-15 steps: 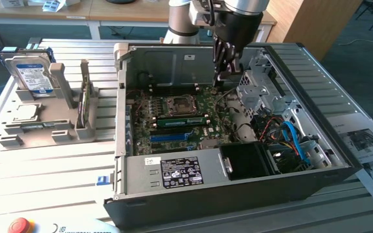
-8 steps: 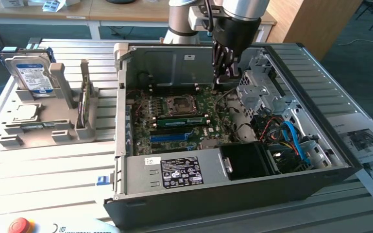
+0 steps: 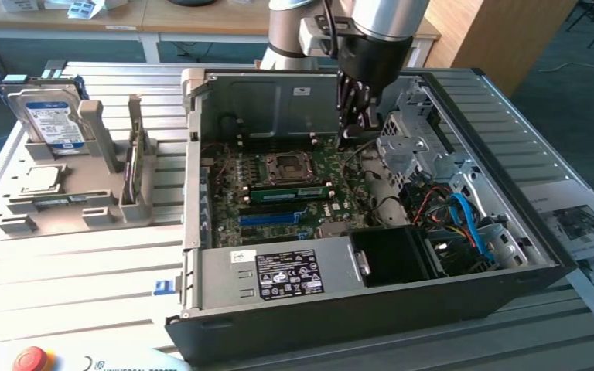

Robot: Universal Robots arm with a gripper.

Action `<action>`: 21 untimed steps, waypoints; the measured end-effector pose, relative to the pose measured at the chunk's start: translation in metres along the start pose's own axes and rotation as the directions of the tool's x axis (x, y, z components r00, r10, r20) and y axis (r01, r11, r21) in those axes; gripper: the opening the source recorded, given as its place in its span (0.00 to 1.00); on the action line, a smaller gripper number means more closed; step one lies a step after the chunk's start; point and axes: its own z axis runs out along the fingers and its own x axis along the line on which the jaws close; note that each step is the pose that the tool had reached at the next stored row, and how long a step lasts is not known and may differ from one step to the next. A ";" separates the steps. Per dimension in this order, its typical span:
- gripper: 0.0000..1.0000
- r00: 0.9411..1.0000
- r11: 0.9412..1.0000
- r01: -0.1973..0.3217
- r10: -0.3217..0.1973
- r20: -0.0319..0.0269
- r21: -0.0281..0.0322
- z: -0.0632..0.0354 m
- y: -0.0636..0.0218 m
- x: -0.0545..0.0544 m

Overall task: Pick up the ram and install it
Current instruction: 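Press down the ram until it locks into place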

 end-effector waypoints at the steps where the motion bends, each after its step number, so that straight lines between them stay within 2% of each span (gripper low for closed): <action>1: 0.11 1.000 1.000 0.000 0.000 0.000 0.000 0.0009 0.0000 0.000; 21: 0.11 1.000 1.000 0.000 0.000 0.000 0.001 0.0232 -0.0005 0.000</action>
